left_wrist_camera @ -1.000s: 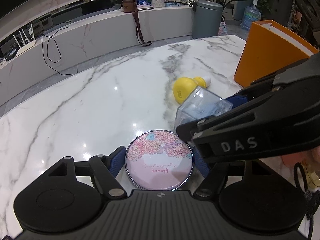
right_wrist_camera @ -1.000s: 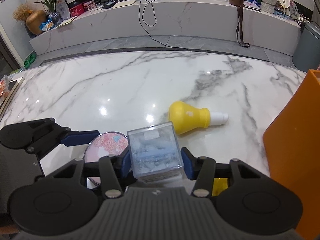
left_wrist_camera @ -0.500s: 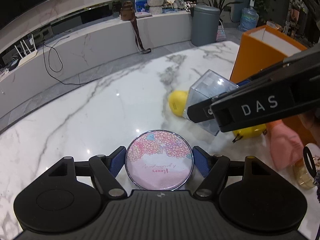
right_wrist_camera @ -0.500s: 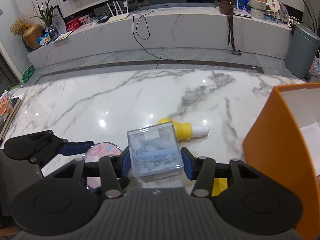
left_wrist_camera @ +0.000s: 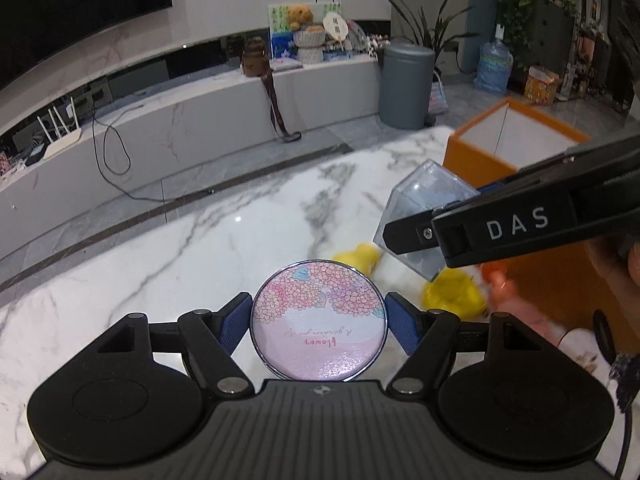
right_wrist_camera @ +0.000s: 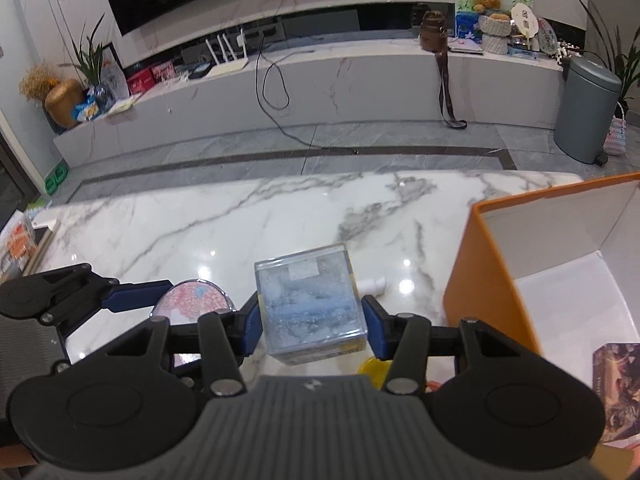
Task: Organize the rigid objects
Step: 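Carry the pink compact and clear cube box over the orange box with both tools, then open the left tool to drop the compact while the right tool releases the cube box, then move both open tools back toward the yellow bottle and pink pump bottle, then grasp the yellow bulb bottle with the left tool while the right tool grasps the pink pump bottle, then carry the yellow bottle and pink pump bottle over the orange box with both tools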
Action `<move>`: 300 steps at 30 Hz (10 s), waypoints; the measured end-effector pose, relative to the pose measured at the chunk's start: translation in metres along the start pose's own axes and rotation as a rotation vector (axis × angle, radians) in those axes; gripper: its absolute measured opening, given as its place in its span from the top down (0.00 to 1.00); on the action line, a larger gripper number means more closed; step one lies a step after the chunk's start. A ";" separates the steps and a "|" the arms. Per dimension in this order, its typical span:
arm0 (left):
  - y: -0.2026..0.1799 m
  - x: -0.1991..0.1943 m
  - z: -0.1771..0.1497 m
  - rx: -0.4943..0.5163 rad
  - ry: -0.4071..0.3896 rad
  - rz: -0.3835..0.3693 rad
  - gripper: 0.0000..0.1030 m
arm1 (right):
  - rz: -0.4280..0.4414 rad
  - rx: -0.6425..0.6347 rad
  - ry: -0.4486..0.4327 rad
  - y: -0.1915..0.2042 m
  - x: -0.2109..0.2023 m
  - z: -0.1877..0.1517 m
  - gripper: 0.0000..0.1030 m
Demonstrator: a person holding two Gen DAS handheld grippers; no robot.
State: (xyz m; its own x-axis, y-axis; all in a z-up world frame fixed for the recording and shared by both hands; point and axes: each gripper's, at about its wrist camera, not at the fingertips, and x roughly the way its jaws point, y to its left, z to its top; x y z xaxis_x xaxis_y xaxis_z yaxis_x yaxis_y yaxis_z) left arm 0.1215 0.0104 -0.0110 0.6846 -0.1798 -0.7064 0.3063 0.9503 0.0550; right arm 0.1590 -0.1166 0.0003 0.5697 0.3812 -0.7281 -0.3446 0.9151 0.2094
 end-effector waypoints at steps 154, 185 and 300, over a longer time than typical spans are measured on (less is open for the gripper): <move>-0.083 0.003 0.065 0.005 -0.123 0.035 0.15 | -0.170 0.217 -0.150 -0.127 -0.099 -0.013 0.38; 0.002 0.073 0.017 -0.039 -0.054 -0.031 0.15 | -0.224 0.003 -0.076 0.013 -0.062 -0.122 0.38; -0.143 0.049 0.091 0.109 -0.059 -0.193 0.58 | -0.286 0.308 -0.169 -0.177 -0.112 -0.036 0.58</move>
State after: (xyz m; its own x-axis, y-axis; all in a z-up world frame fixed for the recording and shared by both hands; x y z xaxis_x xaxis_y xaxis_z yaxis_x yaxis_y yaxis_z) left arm 0.1713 -0.1572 0.0108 0.6426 -0.3734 -0.6690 0.5032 0.8641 0.0012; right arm 0.1296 -0.3257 0.0210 0.7325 0.1001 -0.6734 0.0679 0.9734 0.2186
